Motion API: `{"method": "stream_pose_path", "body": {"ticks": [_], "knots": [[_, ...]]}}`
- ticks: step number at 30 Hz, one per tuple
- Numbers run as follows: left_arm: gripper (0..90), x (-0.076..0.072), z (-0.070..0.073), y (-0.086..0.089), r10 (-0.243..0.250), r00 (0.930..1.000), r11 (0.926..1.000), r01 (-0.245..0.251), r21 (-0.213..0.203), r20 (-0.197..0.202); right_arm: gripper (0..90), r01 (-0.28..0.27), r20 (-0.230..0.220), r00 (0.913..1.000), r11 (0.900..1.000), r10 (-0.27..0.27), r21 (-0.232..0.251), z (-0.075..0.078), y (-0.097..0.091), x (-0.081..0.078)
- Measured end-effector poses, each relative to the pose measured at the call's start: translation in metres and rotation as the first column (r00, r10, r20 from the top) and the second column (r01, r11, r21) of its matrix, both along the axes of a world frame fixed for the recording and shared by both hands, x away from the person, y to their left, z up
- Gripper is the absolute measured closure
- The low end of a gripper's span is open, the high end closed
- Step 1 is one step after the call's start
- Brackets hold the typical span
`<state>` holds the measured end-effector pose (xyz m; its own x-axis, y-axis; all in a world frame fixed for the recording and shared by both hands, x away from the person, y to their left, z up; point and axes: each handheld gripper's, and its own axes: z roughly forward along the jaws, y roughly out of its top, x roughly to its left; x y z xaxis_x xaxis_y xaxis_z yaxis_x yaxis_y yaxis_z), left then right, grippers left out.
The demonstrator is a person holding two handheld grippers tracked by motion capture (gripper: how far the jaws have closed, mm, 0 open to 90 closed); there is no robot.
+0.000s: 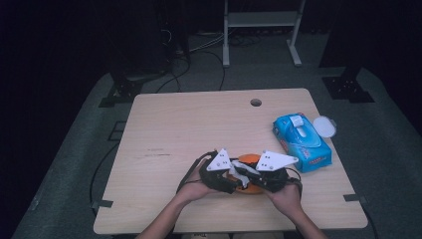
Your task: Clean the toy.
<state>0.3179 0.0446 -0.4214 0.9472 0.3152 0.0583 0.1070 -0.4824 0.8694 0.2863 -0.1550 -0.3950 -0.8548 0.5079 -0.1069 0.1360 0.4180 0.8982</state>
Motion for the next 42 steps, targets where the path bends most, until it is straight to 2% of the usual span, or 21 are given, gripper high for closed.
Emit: {"method": "stream_pose_path", "body": {"ticks": [2,3,4,5,8,9,12,15,16,20,21,25,27,30,35,36,39,41,42], "knots": [[29.5,0.000,0.000,0.000,-0.003,1.0000,1.0000,0.003,0.007,0.004,80.5,0.010,-0.003,1.0000,0.9999,-0.010,0.006,0.001,-0.003,0.002],[29.4,0.001,-0.001,0.002,-0.007,1.0000,0.9999,0.007,0.011,0.005,80.5,0.042,-0.008,0.9991,0.9990,-0.042,0.018,0.003,-0.012,0.006],[29.4,0.001,-0.001,0.002,-0.007,1.0000,0.9999,0.007,0.011,0.005,80.5,0.042,-0.008,0.9991,0.9990,-0.042,0.018,0.003,-0.012,0.006],[29.4,0.003,-0.003,0.004,-0.005,1.0000,0.9999,0.005,0.009,-0.006,80.5,0.076,-0.021,0.9970,0.9967,-0.075,0.029,0.001,-0.024,0.012],[29.4,0.005,-0.004,0.007,-0.005,0.9998,0.9999,0.006,0.011,-0.017,80.4,0.101,-0.033,0.9944,0.9941,-0.100,0.039,-0.001,-0.033,0.015],[29.4,0.007,-0.005,0.010,-0.007,0.9996,0.9999,0.007,0.010,-0.026,80.4,0.128,-0.055,0.9906,0.9903,-0.125,0.053,-0.003,-0.045,0.019],[28.2,0.008,-0.007,0.012,-0.011,0.9993,0.9999,0.011,0.000,-0.036,80.4,0.137,-0.087,0.9875,0.9884,-0.131,0.066,-0.006,-0.051,0.021],[21.7,0.010,-0.006,0.011,-0.004,0.9976,0.9999,0.003,-0.015,-0.069,80.5,0.135,-0.065,0.9891,0.9899,-0.132,0.044,-0.006,-0.046,0.018],[22.4,0.010,-0.006,0.011,-0.004,0.9976,0.9999,0.003,-0.015,-0.069,80.5,0.134,-0.056,0.9897,0.9903,-0.132,0.036,-0.005,-0.044,0.017],[27.7,0.006,-0.005,0.009,-0.005,0.9991,0.9997,0.004,-0.023,-0.042,80.4,0.121,-0.028,0.9923,0.9919,-0.120,0.038,-0.002,-0.040,0.014],[28.3,0.003,-0.002,0.005,-0.007,0.9997,0.9998,0.007,-0.018,-0.025,80.4,0.081,-0.023,0.9965,0.9953,-0.080,0.053,0.002,-0.032,0.008],[28.5,-0.001,0.000,-0.001,-0.025,0.9996,0.9995,0.025,0.019,0.010,80.4,0.025,-0.018,0.9995,0.9988,-0.025,0.042,0.001,-0.015,0.000],[28.6,-0.001,-0.001,0.001,-0.026,0.9996,0.9993,0.026,0.028,0.010,80.5,-0.010,0.002,0.9999,0.9999,0.010,-0.007,-0.001,0.001,-0.006],[29.3,0.000,-0.002,0.003,-0.029,0.9996,0.9993,0.029,0.025,0.004,80.6,-0.004,0.001,1.0000,1.0000,0.004,-0.007,-0.001,0.001,-0.004],[29.4,0.010,-0.009,0.015,-0.028,0.9985,0.9993,0.029,0.025,-0.046,80.5,0.094,-0.029,0.9953,0.9950,-0.093,0.033,-0.001,-0.029,0.010],[29.4,0.010,-0.009,0.015,-0.028,0.9985,0.9993,0.029,0.025,-0.046,80.5,0.094,-0.029,0.9953,0.9950,-0.093,0.033,-0.001,-0.029,0.010],[29.1,0.017,-0.016,0.027,-0.013,0.9953,0.9999,0.014,0.009,-0.096,80.5,0.161,-0.078,0.9846,0.9859,-0.157,0.048,-0.007,-0.052,0.020],[27.2,0.018,-0.016,0.027,-0.014,0.9944,0.9999,0.014,0.001,-0.105,80.5,0.170,-0.107,0.9808,0.9834,-0.163,0.063,-0.010,-0.058,0.022],[24.2,0.018,-0.015,0.026,-0.013,0.9947,0.9999,0.013,0.001,-0.102,80.5,0.169,-0.108,0.9810,0.9836,-0.161,0.063,-0.010,-0.058,0.022]]}}
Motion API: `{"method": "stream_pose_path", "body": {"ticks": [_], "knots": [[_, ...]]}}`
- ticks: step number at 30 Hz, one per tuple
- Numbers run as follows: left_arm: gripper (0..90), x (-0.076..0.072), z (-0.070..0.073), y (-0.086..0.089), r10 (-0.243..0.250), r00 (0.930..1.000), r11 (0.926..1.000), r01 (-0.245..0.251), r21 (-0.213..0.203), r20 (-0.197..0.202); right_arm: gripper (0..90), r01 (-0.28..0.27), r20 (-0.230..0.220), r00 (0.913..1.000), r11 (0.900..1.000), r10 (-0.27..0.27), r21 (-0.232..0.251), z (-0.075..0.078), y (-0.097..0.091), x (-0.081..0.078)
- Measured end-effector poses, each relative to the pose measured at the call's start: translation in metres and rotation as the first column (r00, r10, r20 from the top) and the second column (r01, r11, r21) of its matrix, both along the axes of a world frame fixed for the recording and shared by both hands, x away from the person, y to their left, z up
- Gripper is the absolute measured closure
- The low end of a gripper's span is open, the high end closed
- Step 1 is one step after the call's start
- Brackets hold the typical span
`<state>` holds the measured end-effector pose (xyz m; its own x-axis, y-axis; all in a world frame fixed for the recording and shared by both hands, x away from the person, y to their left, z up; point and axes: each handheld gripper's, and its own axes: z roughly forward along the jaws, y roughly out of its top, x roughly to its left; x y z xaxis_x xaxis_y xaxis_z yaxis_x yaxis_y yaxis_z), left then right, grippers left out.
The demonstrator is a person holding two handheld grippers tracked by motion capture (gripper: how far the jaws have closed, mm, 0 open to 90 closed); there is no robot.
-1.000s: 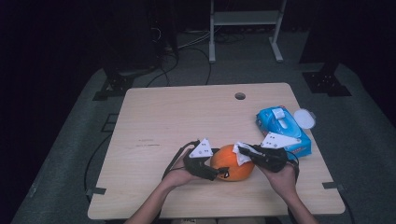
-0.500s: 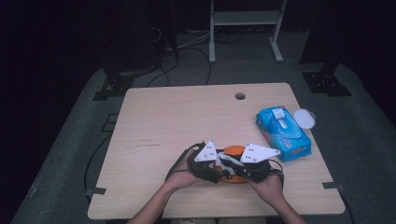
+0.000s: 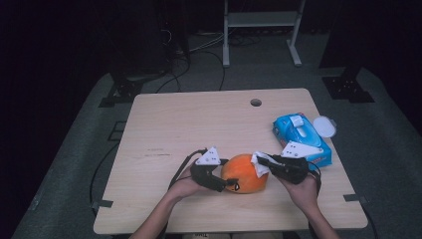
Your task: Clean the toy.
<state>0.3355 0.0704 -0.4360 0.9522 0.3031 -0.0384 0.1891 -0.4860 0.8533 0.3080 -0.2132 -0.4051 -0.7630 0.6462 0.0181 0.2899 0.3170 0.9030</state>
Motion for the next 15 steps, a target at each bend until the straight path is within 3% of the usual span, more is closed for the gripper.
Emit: {"method": "stream_pose_path", "body": {"ticks": [2,3,4,8,11,12,13,15], "knots": [[17.1,0.000,0.002,-0.001,0.000,1.0000,1.0000,0.000,-0.006,0.008,80.5,0.000,0.018,0.9998,0.9998,0.001,-0.021,0.000,0.004,-0.001],[15.6,0.000,0.005,-0.003,0.005,0.9999,0.9994,-0.006,-0.035,-0.009,80.4,-0.002,0.024,0.9997,0.9997,0.002,-0.023,0.000,0.006,-0.002],[15.5,0.000,0.005,-0.003,0.005,0.9999,0.9994,-0.006,-0.035,-0.009,80.4,-0.002,0.024,0.9997,0.9997,0.002,-0.023,0.000,0.006,-0.002],[24.9,-0.002,0.007,-0.006,0.022,0.9995,0.9991,-0.021,-0.038,0.024,80.3,-0.003,0.035,0.9994,0.9999,0.003,-0.010,0.001,0.013,-0.003],[29.0,-0.002,0.008,-0.009,0.027,0.9994,0.9988,-0.026,-0.042,0.022,80.2,-0.070,0.061,0.9957,0.9975,0.070,0.003,0.006,0.024,-0.011],[29.6,-0.002,0.008,-0.009,0.027,0.9994,0.9988,-0.026,-0.042,0.022,80.2,-0.070,0.061,0.9957,0.9975,0.070,0.003,0.006,0.024,-0.011],[30.0,-0.002,0.008,-0.010,0.029,0.9994,0.9989,-0.028,-0.039,0.018,80.2,-0.126,0.063,0.9900,0.9920,0.126,-0.010,0.005,0.038,-0.016],[31.1,-0.001,0.006,-0.007,0.029,0.9994,0.9994,-0.029,-0.019,0.016,80.2,-0.138,0.075,0.9869,0.9884,0.143,-0.063,0.001,0.050,-0.019]]}}
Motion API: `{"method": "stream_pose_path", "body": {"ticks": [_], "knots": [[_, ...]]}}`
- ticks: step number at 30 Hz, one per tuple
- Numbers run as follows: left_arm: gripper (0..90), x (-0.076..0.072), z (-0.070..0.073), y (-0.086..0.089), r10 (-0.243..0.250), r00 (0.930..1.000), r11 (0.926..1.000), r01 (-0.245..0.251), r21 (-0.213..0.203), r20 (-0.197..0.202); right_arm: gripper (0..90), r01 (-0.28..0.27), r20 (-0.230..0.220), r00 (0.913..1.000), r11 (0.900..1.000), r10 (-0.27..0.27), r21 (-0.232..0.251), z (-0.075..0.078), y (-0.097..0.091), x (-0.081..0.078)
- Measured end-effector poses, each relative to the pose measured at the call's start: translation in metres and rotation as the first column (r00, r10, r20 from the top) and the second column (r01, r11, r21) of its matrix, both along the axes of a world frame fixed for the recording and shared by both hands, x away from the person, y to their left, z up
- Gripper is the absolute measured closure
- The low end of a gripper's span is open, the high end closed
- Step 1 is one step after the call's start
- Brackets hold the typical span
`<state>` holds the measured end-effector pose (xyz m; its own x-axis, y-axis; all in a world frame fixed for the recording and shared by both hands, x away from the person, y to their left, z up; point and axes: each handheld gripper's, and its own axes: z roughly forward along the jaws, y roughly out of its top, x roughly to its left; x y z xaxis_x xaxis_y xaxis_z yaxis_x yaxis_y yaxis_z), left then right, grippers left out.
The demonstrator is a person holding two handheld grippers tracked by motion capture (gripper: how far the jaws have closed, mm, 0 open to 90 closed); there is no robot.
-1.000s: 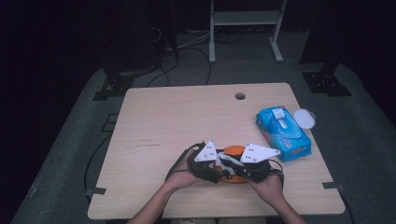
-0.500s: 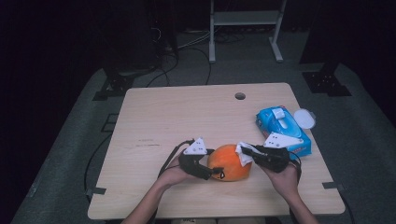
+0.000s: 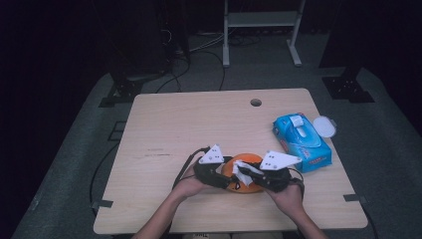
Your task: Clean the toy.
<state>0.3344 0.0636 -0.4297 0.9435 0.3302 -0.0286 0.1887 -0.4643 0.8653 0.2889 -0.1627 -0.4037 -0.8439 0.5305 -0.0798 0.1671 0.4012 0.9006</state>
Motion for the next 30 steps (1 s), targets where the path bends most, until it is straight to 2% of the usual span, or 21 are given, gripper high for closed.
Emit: {"method": "stream_pose_path", "body": {"ticks": [2,4,5,6,8,9,10,11,12,19,20,21,24,26,30], "knots": [[31.8,0.001,-0.001,0.003,0.000,1.0000,1.0000,-0.001,-0.008,-0.009,80.2,-0.001,0.006,1.0000,0.9999,0.001,-0.013,-0.001,0.002,0.000],[33.0,0.005,-0.004,0.008,0.009,0.9994,0.9999,-0.009,-0.013,-0.033,80.3,0.027,-0.004,0.9996,0.9996,-0.027,-0.007,0.001,-0.005,0.005],[33.1,0.005,-0.004,0.008,0.009,0.9994,0.9999,-0.009,-0.013,-0.033,80.3,0.027,-0.004,0.9996,0.9996,-0.027,-0.007,0.001,-0.005,0.005],[33.0,0.008,-0.007,0.012,0.007,0.9987,0.9996,-0.008,-0.029,-0.051,80.3,0.064,-0.008,0.9979,0.9980,-0.064,0.002,0.001,-0.016,0.009],[32.9,0.009,-0.009,0.015,0.008,0.9979,0.9993,-0.011,-0.036,-0.064,80.2,0.100,-0.031,0.9946,0.9948,-0.099,0.019,0.000,-0.029,0.013],[32.9,0.009,-0.009,0.015,0.008,0.9979,0.9993,-0.011,-0.036,-0.064,80.2,0.100,-0.031,0.9946,0.9948,-0.099,0.019,0.000,-0.029,0.013],[32.9,0.009,-0.010,0.016,0.010,0.9978,0.9992,-0.012,-0.039,-0.066,80.2,0.143,-0.039,0.9891,0.9895,-0.142,0.023,-0.001,-0.041,0.018],[32.9,0.009,-0.010,0.017,0.008,0.9978,0.9992,-0.010,-0.039,-0.066,80.2,0.143,-0.039,0.9891,0.9895,-0.142,0.023,-0.001,-0.041,0.018],[32.7,0.009,-0.010,0.016,0.005,0.9980,0.9993,-0.007,-0.037,-0.063,80.3,0.164,-0.068,0.9846,0.9854,-0.161,0.044,-0.001,-0.051,0.021],[30.0,0.006,-0.008,0.014,-0.033,0.9980,0.9992,0.032,-0.023,-0.053,80.3,0.145,-0.083,0.9865,0.9883,-0.141,0.046,-0.005,-0.049,0.019],[30.1,0.004,-0.007,0.013,-0.046,0.9982,0.9989,0.046,-0.006,-0.037,80.2,0.133,-0.095,0.9874,0.9892,-0.127,0.062,-0.004,-0.048,0.019],[30.2,0.004,-0.007,0.013,-0.046,0.9982,0.9989,0.046,-0.006,-0.037,80.2,0.133,-0.095,0.9874,0.9892,-0.127,0.062,-0.004,-0.048,0.019],[29.9,-0.001,-0.004,0.008,-0.096,0.9954,0.9951,0.096,0.026,0.001,80.2,0.110,-0.106,0.9892,0.9900,-0.101,0.088,-0.002,-0.042,0.019],[29.2,-0.003,-0.004,0.008,-0.104,0.9946,0.9938,0.103,0.041,0.012,80.2,0.098,-0.100,0.9910,0.9909,-0.089,0.092,-0.002,-0.039,0.020],[25.5,-0.003,-0.003,0.010,-0.119,0.9929,0.9921,0.119,0.040,0.002,80.2,0.077,-0.104,0.9923,0.9923,-0.067,0.097,-0.002,-0.037,0.020]]}}
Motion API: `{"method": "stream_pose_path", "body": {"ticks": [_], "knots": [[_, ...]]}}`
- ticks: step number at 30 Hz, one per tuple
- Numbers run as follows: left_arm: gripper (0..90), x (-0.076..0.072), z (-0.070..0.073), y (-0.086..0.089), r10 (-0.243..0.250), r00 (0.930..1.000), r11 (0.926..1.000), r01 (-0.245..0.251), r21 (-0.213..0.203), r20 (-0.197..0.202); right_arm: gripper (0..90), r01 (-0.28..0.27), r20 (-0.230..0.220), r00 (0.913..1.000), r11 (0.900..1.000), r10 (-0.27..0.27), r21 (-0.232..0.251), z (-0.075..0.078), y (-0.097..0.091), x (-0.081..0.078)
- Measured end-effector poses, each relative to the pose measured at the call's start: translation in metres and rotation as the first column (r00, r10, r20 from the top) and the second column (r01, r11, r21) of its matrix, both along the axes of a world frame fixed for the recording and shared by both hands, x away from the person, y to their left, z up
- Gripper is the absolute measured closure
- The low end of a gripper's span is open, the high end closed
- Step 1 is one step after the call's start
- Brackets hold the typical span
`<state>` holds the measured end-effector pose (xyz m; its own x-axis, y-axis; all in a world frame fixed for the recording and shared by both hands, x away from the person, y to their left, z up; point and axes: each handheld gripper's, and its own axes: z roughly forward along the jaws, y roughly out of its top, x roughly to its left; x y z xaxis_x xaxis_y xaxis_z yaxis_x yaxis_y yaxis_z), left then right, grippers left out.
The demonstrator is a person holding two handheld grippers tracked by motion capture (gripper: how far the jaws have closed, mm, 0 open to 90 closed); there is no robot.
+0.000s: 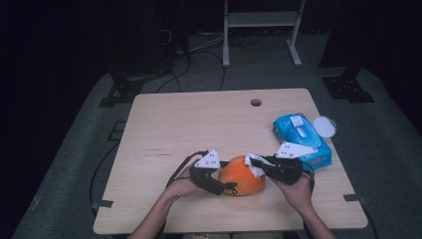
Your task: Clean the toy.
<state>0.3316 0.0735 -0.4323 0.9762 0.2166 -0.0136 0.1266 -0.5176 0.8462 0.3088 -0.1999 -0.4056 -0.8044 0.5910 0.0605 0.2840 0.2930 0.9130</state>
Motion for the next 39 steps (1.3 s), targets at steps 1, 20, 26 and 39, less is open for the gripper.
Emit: {"method": "stream_pose_path", "body": {"ticks": [1,20,26,39], "knots": [[22.4,0.000,0.000,0.000,0.000,1.0000,1.0000,0.000,0.000,0.000,80.2,0.000,0.000,1.0000,1.0000,0.000,0.000,0.000,0.000,0.000],[30.3,-0.007,0.005,-0.013,0.001,0.9998,0.9989,0.000,-0.048,0.021,80.2,-0.106,0.035,0.9937,0.9939,0.107,-0.030,0.004,0.023,-0.011],[30.8,-0.003,0.003,-0.008,0.009,1.0000,0.9983,-0.009,-0.058,-0.004,80.2,-0.061,-0.031,0.9976,0.9980,0.062,0.014,-0.004,-0.001,-0.003],[29.8,0.003,0.000,0.001,0.030,0.9986,0.9974,-0.033,-0.064,-0.044,80.2,-0.021,-0.065,0.9977,0.9997,0.022,0.010,-0.008,-0.017,0.002]]}}
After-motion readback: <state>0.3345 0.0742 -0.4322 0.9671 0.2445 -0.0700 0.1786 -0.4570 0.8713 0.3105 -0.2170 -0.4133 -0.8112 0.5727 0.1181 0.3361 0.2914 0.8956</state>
